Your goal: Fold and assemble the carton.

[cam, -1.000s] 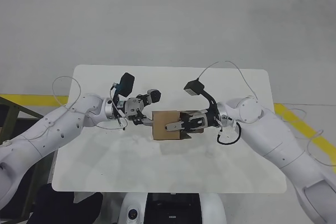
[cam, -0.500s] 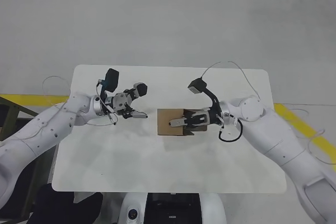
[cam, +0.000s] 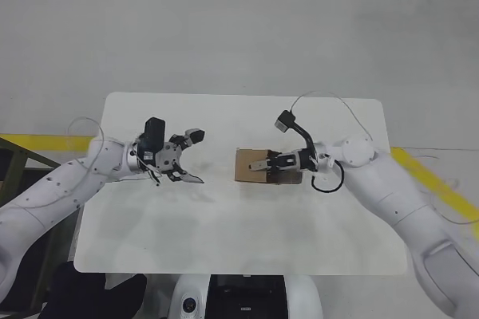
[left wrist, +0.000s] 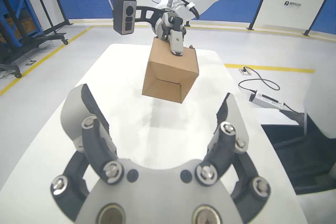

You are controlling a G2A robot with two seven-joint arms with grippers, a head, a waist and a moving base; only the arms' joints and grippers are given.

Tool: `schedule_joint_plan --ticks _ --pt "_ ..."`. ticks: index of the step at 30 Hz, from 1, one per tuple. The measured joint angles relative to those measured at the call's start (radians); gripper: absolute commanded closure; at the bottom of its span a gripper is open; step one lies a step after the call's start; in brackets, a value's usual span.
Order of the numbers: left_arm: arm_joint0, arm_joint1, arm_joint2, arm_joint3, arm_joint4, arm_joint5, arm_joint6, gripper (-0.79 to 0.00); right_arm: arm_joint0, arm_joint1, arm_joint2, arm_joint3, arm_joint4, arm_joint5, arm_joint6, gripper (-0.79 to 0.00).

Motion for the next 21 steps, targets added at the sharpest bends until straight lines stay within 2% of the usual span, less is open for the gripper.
schedule_joint_plan --ticks 10,21 --pt "0.028 -0.013 -0.028 0.040 0.125 0.037 0.036 -0.785 0.036 -0.097 -0.067 0.188 -0.024 0.053 -0.053 0.000" --pt "0.059 -0.035 -0.065 0.048 0.174 0.058 0.008 -0.785 0.055 -0.188 -0.101 0.326 -0.049 0.061 -0.055 0.000"
